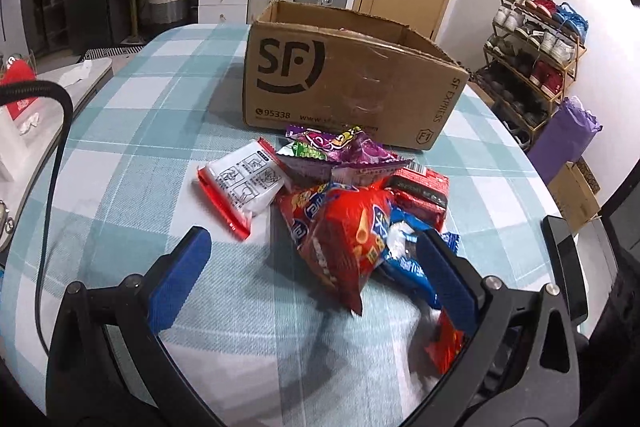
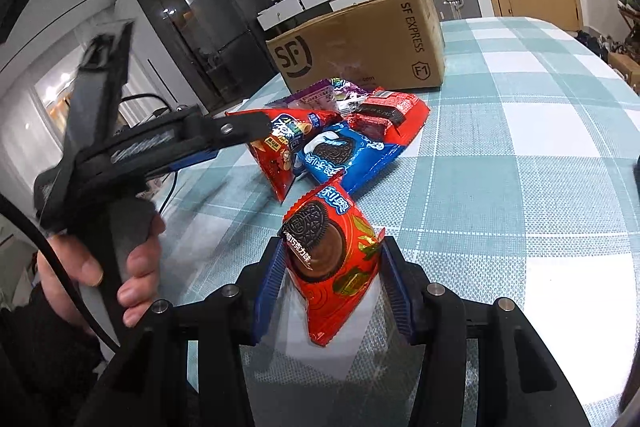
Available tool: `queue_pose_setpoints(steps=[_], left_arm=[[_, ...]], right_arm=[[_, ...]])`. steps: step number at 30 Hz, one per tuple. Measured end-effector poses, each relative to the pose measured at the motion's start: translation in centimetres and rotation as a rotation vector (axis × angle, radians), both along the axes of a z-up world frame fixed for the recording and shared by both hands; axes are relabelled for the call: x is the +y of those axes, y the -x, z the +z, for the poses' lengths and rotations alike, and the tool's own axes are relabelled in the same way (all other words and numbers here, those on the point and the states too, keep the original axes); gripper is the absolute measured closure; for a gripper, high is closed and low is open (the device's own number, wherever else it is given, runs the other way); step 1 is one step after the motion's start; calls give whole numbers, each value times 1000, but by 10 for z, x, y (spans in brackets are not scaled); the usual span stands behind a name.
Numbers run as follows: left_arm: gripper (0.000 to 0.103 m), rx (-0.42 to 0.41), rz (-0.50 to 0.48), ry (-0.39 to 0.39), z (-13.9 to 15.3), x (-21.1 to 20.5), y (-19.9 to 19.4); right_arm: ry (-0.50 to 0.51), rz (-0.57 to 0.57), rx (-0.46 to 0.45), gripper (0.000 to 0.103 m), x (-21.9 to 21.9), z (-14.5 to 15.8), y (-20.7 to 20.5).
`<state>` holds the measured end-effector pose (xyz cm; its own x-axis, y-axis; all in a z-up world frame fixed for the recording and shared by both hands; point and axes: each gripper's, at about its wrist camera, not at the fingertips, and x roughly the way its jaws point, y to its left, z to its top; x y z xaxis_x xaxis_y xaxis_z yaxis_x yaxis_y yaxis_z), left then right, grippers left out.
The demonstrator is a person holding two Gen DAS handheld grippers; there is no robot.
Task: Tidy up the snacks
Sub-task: 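Close the right gripper on the red Oreo pack while the left gripper grasps the red chip bag, then lift the red Oreo pack and red chip bag over the box with both grippers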
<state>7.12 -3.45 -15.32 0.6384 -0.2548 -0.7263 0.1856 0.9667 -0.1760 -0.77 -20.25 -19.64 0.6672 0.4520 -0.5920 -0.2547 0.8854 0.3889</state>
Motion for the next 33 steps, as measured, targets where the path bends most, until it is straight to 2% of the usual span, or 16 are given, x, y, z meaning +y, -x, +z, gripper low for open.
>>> queue_pose_setpoints(steps=[4, 6, 8, 10, 11, 15, 17, 20, 25, 33], left_arm=[[4, 44, 10, 50, -9, -3, -10], [10, 76, 15, 64, -17, -6, -16], [24, 92, 4, 66, -21, -10, -20], [31, 95, -2, 73, -24, -12, -22], [43, 100, -19, 91, -26, -14, -24], [59, 101, -5, 139, -30, -11, -26], [66, 108, -30, 132, -31, -12, -26], [66, 95, -42, 95, -29, -13, -21], [67, 100, -40, 107, -29, -7, -16], [67, 53, -54, 84, -14, 4, 10]], right_arm=[[-21, 4, -5, 55, -3, -2, 0], [-32, 4, -8, 55, -5, -3, 1], [-30, 3, -12, 55, -4, -3, 2], [-20, 4, -18, 55, -3, -2, 2], [-19, 3, -18, 55, -3, -3, 2], [-30, 3, -15, 55, -4, -3, 2], [-31, 5, -19, 55, -5, -3, 2], [-32, 6, -22, 55, -5, -3, 2], [-21, 7, -27, 55, -4, -3, 3], [-28, 9, -34, 55, -5, -4, 4]])
